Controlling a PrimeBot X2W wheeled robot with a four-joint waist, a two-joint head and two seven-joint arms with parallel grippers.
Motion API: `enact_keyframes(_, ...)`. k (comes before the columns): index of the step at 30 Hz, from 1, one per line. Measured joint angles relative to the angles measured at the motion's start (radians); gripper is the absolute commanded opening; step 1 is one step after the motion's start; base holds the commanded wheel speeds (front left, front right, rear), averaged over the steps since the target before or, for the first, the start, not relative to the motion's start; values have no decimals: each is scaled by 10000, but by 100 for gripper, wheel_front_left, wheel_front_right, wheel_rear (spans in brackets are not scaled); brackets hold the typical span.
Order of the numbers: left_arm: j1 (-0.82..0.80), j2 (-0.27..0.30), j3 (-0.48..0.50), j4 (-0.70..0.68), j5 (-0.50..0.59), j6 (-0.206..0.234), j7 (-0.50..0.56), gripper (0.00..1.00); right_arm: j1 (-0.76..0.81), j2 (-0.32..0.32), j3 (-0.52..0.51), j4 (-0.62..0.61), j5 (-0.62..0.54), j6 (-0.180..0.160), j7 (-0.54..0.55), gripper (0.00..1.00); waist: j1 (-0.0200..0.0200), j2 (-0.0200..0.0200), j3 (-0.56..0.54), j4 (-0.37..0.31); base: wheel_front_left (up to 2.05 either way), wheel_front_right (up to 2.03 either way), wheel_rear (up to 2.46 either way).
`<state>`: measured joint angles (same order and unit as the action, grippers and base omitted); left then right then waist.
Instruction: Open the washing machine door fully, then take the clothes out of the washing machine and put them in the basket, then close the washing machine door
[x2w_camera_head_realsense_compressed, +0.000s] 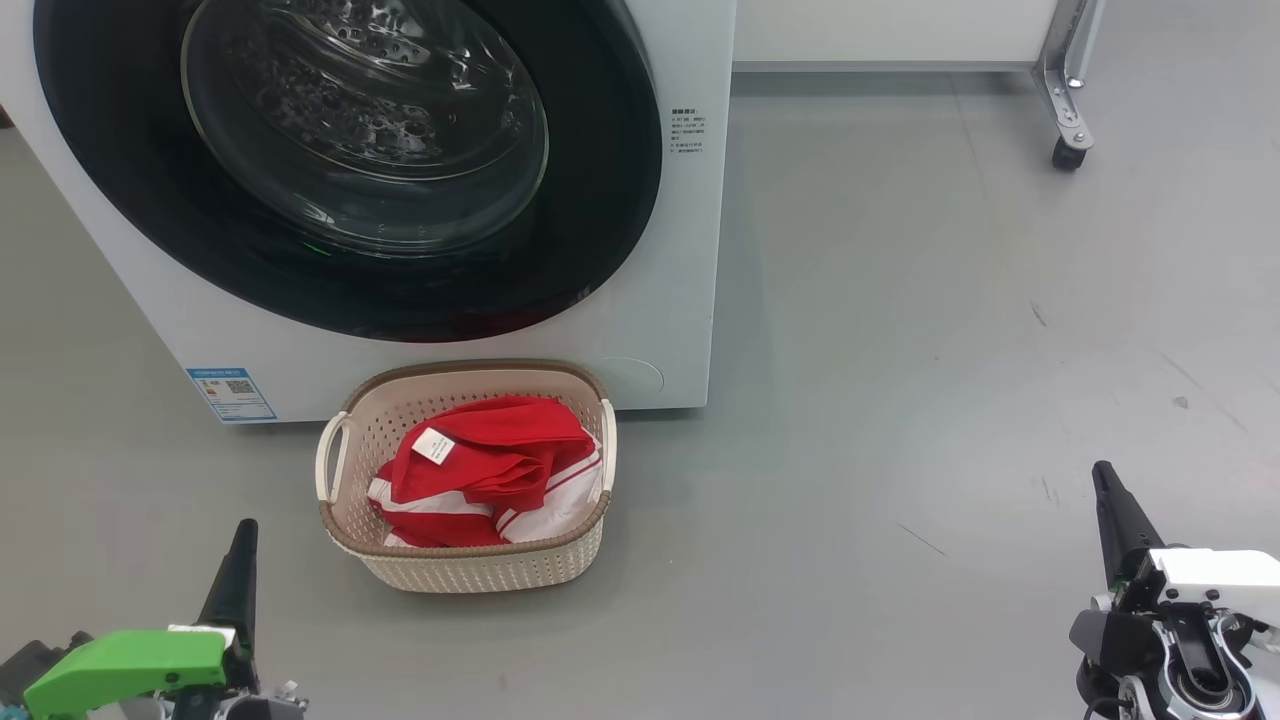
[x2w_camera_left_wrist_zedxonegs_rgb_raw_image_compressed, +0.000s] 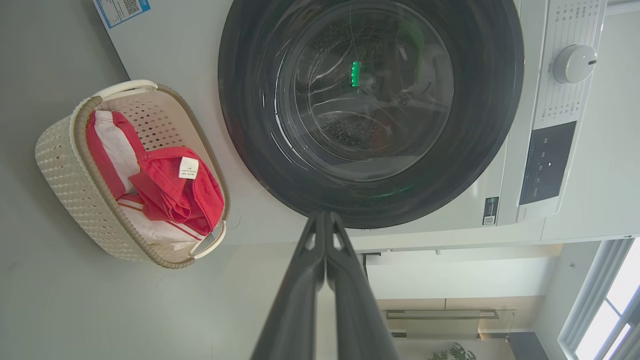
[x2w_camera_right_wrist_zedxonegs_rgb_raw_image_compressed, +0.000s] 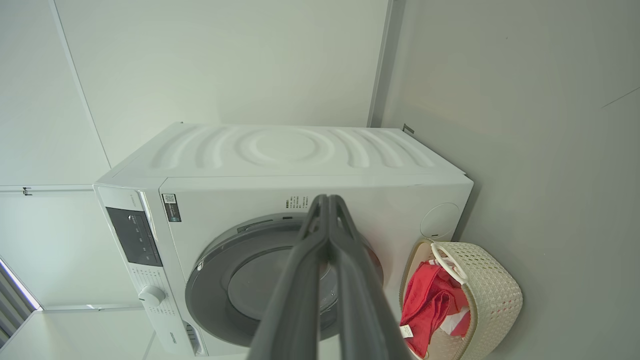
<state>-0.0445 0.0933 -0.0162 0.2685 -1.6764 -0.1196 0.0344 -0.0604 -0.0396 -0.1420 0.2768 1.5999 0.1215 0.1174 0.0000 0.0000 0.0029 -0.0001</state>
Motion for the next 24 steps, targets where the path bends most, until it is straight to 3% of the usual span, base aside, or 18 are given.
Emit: enact_keyframes(24,-31,-2,35,54,0,-2,13,0,0,0,10,0,2,0,0,0,0,0,-1,1,0,0,0)
